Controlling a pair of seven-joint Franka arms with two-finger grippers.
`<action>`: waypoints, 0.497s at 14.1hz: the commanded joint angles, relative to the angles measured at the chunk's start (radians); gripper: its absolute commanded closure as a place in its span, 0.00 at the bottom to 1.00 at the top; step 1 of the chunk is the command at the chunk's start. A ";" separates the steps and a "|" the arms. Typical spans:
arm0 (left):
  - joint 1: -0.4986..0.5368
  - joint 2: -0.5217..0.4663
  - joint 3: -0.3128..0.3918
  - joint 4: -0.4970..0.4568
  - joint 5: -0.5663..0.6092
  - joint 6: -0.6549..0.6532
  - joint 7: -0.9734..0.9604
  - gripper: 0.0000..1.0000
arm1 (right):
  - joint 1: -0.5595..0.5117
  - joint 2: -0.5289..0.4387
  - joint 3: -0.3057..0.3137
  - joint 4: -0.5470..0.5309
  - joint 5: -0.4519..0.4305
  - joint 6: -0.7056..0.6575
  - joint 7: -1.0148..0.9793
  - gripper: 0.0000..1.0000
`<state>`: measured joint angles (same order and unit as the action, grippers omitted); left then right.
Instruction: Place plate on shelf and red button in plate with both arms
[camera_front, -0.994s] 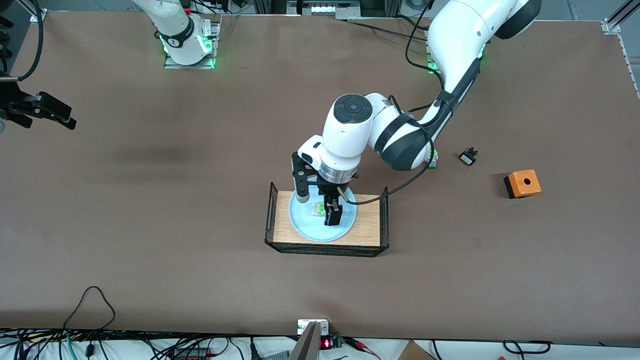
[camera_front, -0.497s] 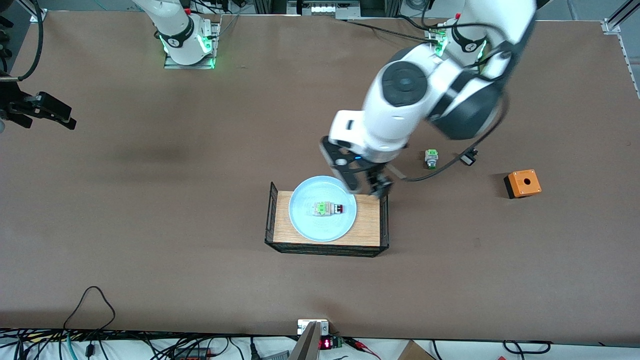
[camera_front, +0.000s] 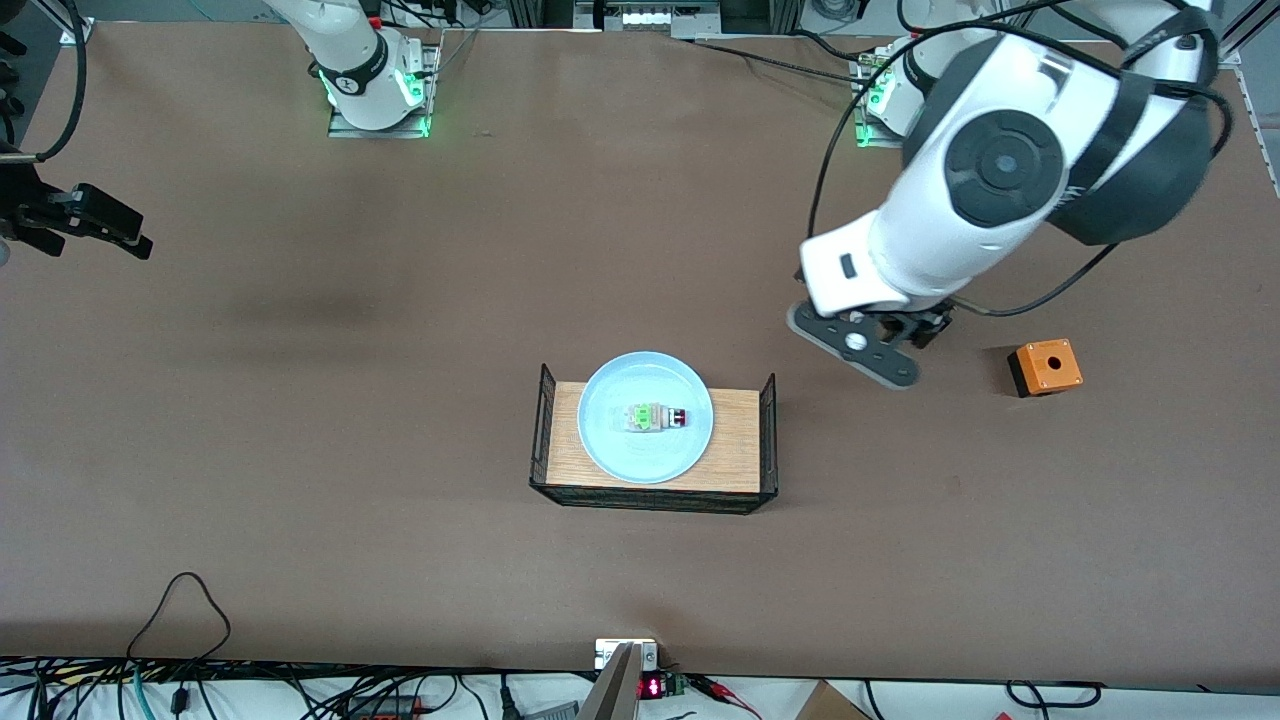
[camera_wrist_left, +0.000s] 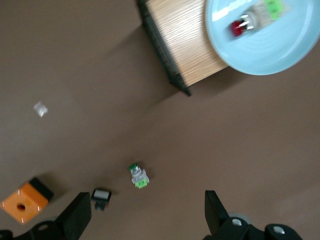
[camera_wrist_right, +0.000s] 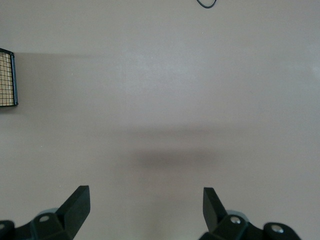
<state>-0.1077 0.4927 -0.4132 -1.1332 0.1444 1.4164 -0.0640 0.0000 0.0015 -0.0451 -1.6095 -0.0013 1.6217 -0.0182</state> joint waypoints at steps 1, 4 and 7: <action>0.115 -0.043 -0.007 -0.014 -0.025 -0.062 -0.069 0.00 | 0.002 -0.012 -0.002 -0.001 0.004 -0.009 -0.014 0.00; 0.192 -0.100 -0.006 -0.016 -0.025 -0.103 -0.068 0.00 | 0.002 -0.012 -0.002 -0.001 0.004 -0.009 -0.014 0.00; 0.181 -0.216 0.081 -0.107 -0.083 -0.103 -0.077 0.00 | 0.002 -0.012 -0.002 -0.001 0.004 -0.011 -0.014 0.00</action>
<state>0.0881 0.3878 -0.3909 -1.1357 0.1243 1.3104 -0.1149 0.0000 0.0015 -0.0451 -1.6095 -0.0013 1.6217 -0.0182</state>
